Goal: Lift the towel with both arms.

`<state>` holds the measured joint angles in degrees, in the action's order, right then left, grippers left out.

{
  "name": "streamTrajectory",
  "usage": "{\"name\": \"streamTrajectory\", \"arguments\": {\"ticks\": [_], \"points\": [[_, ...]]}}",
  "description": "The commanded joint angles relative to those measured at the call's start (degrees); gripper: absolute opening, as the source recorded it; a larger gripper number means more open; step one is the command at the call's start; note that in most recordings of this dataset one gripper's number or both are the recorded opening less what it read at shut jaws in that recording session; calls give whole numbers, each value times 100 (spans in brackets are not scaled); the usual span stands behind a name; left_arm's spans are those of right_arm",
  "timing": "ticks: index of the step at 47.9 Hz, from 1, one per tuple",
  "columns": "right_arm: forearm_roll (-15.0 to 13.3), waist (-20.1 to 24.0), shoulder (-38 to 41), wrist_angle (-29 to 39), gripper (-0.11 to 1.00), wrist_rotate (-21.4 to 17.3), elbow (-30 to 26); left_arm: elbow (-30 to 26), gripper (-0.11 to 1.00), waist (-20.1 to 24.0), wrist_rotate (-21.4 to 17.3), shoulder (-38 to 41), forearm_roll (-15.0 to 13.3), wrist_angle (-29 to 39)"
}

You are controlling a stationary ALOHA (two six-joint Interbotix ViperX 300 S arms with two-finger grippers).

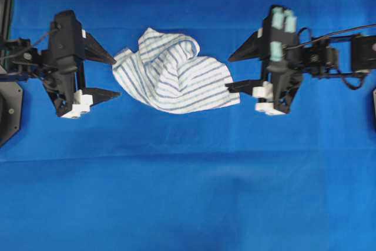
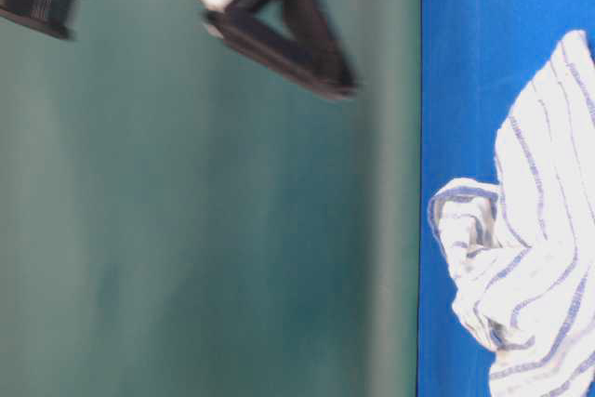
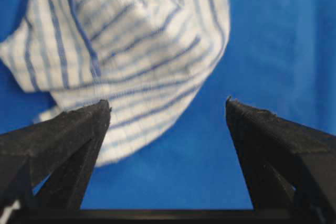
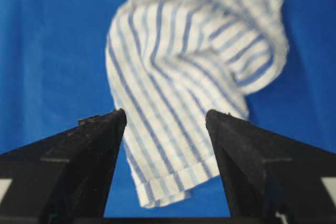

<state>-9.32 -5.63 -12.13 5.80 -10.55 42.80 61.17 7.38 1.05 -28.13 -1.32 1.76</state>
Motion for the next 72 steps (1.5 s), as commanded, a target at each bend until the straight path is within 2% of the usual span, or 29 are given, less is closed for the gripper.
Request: {"name": "streamTrajectory", "arguments": {"ticks": [1,11,27,35,45,50,54,59,63,65,72], "points": [[18,9,246,-272,65,-9,-18,70,90,-9,-9,272,-9,-378],[18,18,923,-809,65,-18,70,272,90,-70,-18,1151,-9,-1169],[18,26,1811,-1424,65,-18,88,141,90,-105,-105,2575,-9,-2021],[26,70,2127,-1512,65,-18,9,44,90,-105,-105,2892,-9,-2145],[18,70,2153,-1503,65,-18,-26,0,87,-88,-114,2927,-9,-2136],[18,62,2153,-1512,64,-18,-26,0,77,-26,-105,2918,-9,-2109],[18,62,2153,-1521,58,-18,-26,9,55,0,-97,2909,-9,-2092],[18,62,2153,-1494,33,-18,-26,-9,24,9,-97,2892,-9,-2065],[18,62,2145,-1485,7,-18,-26,-18,6,9,-105,2865,-9,-1969],[18,62,2136,-1485,3,-18,-26,-35,4,9,-105,2830,-9,-1881],[18,62,1995,-1485,3,-18,-26,-105,4,9,-88,2584,-9,-1503]]}}
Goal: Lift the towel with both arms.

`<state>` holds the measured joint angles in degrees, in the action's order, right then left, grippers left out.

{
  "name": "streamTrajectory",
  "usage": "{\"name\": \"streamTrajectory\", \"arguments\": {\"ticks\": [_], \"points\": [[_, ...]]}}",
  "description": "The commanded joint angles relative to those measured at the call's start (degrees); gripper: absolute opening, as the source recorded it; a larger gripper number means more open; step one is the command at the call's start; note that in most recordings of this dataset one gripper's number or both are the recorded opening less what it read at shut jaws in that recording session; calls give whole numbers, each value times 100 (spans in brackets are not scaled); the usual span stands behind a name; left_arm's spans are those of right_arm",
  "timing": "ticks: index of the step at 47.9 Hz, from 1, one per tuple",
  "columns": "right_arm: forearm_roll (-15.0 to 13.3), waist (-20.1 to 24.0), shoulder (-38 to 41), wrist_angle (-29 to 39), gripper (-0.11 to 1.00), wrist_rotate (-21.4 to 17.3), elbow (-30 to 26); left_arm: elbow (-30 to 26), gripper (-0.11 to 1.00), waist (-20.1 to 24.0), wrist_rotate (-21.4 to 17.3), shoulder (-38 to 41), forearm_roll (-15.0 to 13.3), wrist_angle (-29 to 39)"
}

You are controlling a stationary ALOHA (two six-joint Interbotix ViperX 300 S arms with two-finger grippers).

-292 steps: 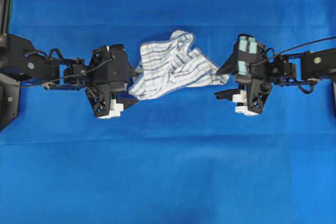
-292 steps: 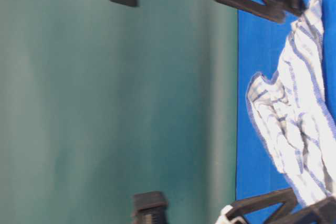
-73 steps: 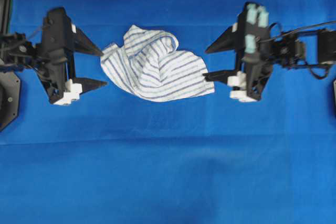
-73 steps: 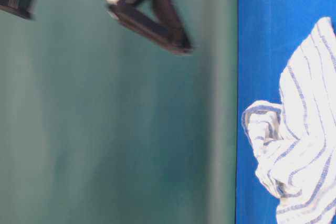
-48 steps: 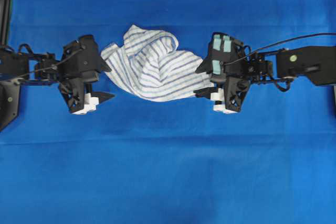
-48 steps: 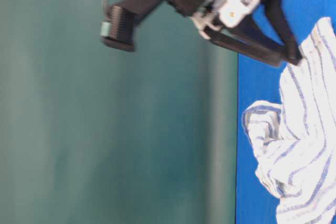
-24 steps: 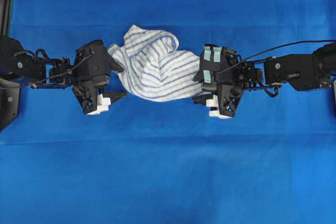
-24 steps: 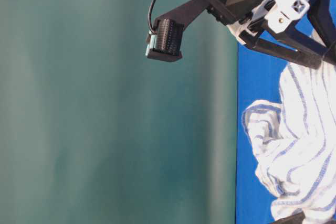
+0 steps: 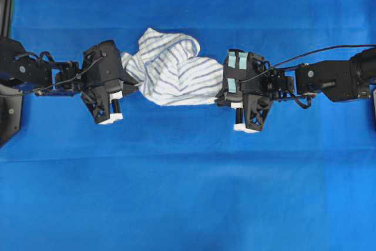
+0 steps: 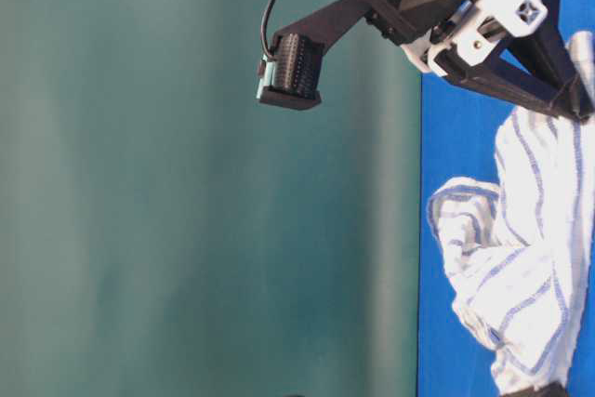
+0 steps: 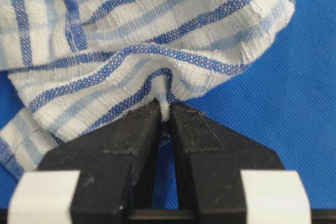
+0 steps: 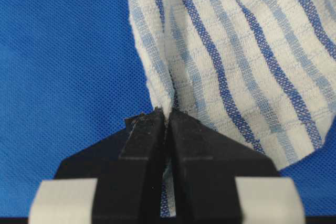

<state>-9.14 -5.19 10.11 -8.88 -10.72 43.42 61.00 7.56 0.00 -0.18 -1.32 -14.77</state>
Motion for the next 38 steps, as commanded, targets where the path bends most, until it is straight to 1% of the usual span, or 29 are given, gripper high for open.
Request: {"name": "streamTrajectory", "arguments": {"ticks": [1,6,10,15,22,31,38], "points": [[0,18,-255,-18,3,0,-88,-105,4,-9,18,-272,-9,220],[0,18,-510,62,3,-9,-97,-220,4,0,62,-738,-9,686],[9,18,-861,272,3,-9,-141,-369,4,-9,62,-1222,-9,1195],[0,18,-1415,686,3,-9,-281,-615,4,-9,53,-1951,-9,1960],[-9,18,-2083,1257,3,44,-536,-923,4,0,53,-2927,-9,2716],[-88,-9,-2777,2039,3,97,-1011,-1310,4,123,62,-3858,-9,3199],[-202,-44,-3190,2628,3,105,-1468,-1679,4,272,53,-4271,-9,3480]]}}
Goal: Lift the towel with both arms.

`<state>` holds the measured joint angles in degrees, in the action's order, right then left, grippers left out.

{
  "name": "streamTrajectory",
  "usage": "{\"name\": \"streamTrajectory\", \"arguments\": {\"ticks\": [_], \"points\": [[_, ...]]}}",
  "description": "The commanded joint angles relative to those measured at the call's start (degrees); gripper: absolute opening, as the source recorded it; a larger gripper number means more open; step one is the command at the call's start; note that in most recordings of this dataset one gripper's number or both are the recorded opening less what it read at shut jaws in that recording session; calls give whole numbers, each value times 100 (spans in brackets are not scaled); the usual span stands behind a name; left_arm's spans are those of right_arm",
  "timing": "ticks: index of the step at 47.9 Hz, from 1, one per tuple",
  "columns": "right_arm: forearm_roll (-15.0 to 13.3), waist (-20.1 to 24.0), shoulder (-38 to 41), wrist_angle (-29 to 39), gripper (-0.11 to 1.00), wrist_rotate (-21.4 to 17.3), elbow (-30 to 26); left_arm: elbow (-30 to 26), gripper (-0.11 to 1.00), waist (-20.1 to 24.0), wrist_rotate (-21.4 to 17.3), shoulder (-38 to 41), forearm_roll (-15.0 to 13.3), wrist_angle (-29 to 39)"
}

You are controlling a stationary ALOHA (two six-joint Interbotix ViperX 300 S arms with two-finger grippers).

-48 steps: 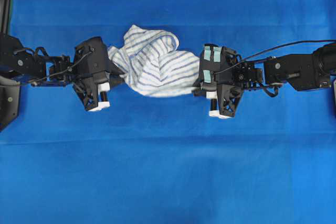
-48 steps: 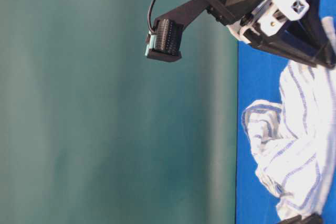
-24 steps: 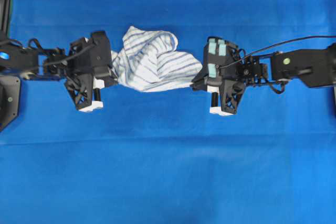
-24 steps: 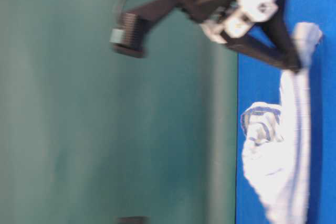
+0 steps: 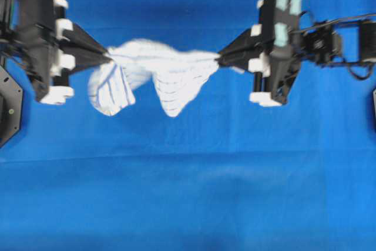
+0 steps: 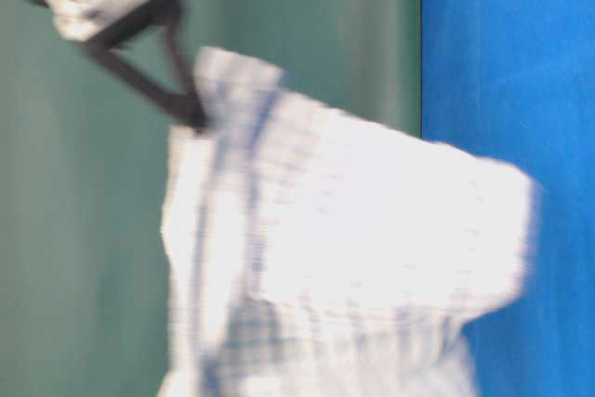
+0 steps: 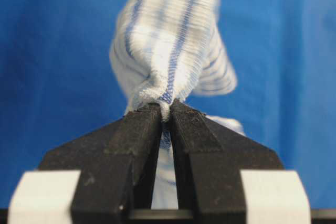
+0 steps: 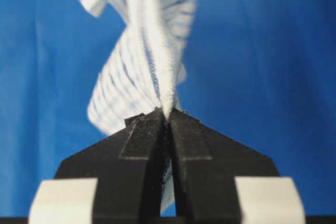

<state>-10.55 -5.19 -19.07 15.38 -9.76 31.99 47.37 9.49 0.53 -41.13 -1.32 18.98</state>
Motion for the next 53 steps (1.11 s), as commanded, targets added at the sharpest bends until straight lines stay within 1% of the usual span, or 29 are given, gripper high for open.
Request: {"name": "streamTrajectory", "arguments": {"ticks": [1,7,14,20,27,32,53], "points": [[-88,-44,-325,272,3,9,-387,-422,4,97,0,-229,-9,176],[-176,-44,-589,686,3,9,-782,-835,4,193,-9,-360,-9,466],[-202,-44,-809,1020,3,26,-1143,-1345,4,220,-35,-334,-9,861],[-211,-44,-958,1160,3,35,-1327,-1802,4,220,-44,-237,0,1187],[-211,-44,-1090,1248,3,53,-1441,-2215,4,220,-53,-158,0,1380],[-211,-18,-1134,1318,3,88,-1450,-2355,4,220,-62,-114,0,1424],[-211,0,-1134,1450,3,141,-1406,-2373,4,185,-53,176,0,1441]]}}
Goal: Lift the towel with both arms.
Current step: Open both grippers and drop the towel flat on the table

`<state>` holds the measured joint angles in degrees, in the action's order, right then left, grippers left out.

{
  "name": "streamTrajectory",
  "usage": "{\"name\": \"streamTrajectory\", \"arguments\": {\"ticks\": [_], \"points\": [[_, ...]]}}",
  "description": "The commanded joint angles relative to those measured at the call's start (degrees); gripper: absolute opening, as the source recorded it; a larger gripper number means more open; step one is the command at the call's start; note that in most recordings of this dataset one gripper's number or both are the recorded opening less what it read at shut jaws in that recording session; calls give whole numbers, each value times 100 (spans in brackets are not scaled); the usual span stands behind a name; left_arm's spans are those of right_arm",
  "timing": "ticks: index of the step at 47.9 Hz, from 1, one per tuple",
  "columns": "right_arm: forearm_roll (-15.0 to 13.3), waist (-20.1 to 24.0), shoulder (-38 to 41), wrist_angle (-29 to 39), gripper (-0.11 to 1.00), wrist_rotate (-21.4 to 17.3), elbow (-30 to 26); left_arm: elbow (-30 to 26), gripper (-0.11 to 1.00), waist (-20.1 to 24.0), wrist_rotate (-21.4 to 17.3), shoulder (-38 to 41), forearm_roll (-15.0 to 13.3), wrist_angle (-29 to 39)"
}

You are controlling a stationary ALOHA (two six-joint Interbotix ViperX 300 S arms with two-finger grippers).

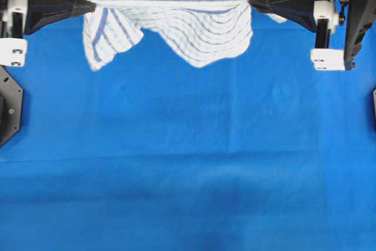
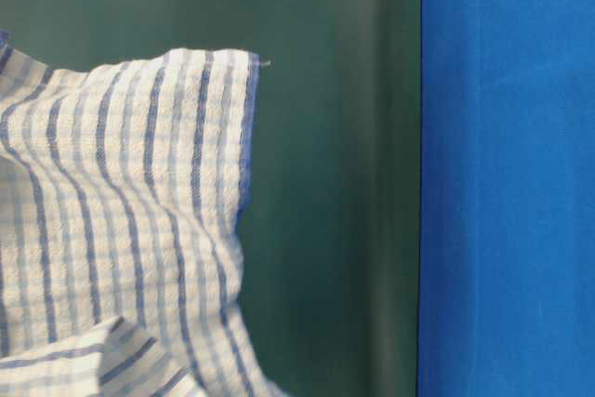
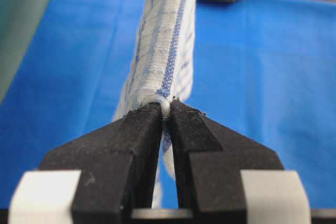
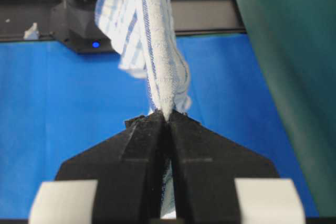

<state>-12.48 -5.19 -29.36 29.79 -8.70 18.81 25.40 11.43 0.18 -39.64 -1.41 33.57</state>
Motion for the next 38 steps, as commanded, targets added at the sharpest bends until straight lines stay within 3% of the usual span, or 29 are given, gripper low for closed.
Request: {"name": "streamTrajectory", "arguments": {"ticks": [1,7,11,19,22,27,38], "points": [[-18,0,-114,26,3,35,-79,-185,4,-9,-18,35,9,-18],[-18,-9,-114,88,3,79,-79,-185,8,-18,-18,70,9,-35],[-18,-9,-149,88,6,44,-70,-176,28,-18,9,44,0,-79],[-18,-9,-158,88,56,44,-44,-123,77,-88,53,0,9,-123],[-18,-9,-158,88,67,44,-35,-114,90,-123,53,0,0,-123],[-26,-9,-158,88,62,44,18,-70,92,-158,53,0,0,-123],[9,-9,-149,70,63,-35,396,281,92,-158,70,44,9,-202]]}}
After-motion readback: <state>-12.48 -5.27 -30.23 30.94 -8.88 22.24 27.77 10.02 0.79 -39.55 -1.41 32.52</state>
